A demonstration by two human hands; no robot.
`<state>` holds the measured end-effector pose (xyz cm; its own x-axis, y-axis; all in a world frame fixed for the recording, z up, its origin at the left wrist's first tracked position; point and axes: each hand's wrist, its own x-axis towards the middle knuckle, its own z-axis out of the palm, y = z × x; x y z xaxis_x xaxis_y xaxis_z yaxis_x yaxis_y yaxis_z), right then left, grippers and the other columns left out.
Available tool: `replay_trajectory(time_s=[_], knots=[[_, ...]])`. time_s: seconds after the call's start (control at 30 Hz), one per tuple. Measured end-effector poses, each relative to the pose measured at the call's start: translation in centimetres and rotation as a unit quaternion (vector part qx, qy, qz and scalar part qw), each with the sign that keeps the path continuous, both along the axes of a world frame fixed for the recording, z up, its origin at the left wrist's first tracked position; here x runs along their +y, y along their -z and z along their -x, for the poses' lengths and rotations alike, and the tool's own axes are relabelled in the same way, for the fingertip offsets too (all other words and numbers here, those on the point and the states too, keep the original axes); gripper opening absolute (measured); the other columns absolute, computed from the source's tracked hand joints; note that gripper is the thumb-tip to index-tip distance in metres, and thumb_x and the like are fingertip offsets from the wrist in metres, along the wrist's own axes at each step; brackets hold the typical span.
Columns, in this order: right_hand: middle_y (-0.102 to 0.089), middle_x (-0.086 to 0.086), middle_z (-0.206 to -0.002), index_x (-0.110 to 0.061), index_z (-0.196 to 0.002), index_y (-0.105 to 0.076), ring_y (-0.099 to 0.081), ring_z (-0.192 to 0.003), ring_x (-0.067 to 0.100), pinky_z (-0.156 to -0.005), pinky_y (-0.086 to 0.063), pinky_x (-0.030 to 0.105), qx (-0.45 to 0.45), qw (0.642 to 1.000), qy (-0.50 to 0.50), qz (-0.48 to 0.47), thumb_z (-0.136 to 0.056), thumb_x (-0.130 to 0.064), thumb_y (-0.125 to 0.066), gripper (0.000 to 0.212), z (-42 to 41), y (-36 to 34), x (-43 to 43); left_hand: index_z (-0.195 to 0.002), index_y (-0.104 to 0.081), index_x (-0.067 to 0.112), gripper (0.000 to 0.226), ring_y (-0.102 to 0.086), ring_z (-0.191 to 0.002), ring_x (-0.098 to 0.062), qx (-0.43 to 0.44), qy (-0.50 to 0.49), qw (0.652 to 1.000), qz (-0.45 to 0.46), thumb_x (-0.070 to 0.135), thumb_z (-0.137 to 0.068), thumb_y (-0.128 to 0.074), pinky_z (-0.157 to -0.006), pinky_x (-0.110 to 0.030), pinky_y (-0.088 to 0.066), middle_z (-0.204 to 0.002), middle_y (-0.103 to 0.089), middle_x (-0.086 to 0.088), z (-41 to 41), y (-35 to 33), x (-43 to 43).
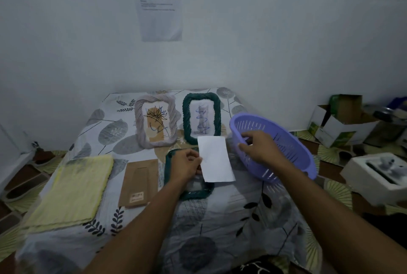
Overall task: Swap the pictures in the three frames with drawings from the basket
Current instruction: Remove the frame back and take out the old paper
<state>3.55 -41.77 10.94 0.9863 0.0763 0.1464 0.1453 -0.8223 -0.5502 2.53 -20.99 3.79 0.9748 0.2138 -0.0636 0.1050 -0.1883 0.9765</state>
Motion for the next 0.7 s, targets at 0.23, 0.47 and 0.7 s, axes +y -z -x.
replay_trajectory(time_s=[0.23,0.47,0.7], knots=[[-0.071,0.009,-0.106,-0.011,-0.115,-0.066,-0.065,-0.097,0.027,-0.086,-0.053,0.04,-0.017,1.0,-0.01,-0.001,-0.089,-0.025,-0.064,0.03,0.6,0.2,-0.4,-0.08,-0.062,0.0,0.01,-0.066,-0.057,-0.031,0.033,0.044,0.998,-0.02,-0.007,-0.086,-0.059,-0.056,-0.048,-0.059,-0.074,-0.066,-0.024,-1.6,0.6,-5.1],[-0.067,0.012,-0.111,-0.014,-0.122,-0.06,-0.062,-0.096,0.031,-0.082,-0.05,0.038,0.011,1.0,-0.004,0.002,-0.09,-0.03,-0.063,0.036,0.7,2.5,1.6,-0.066,-0.058,0.003,0.022,-0.067,-0.06,-0.03,0.062,0.057,0.996,-0.008,-0.011,-0.083,-0.06,-0.057,-0.048,-0.059,-0.062,-0.059,-0.016,-2.3,0.7,-6.0],[-0.066,0.009,-0.118,-0.016,-0.124,-0.061,-0.062,-0.101,0.029,-0.087,-0.051,0.038,0.061,0.997,0.008,-0.037,-0.094,-0.036,-0.057,0.037,-0.1,2.7,1.6,-0.073,-0.063,0.001,0.017,-0.064,-0.063,-0.028,0.017,0.092,0.986,-0.138,0.003,-0.089,-0.058,-0.065,-0.044,-0.058,-0.07,-0.066,-0.018,-2.8,1.2,-5.0]])
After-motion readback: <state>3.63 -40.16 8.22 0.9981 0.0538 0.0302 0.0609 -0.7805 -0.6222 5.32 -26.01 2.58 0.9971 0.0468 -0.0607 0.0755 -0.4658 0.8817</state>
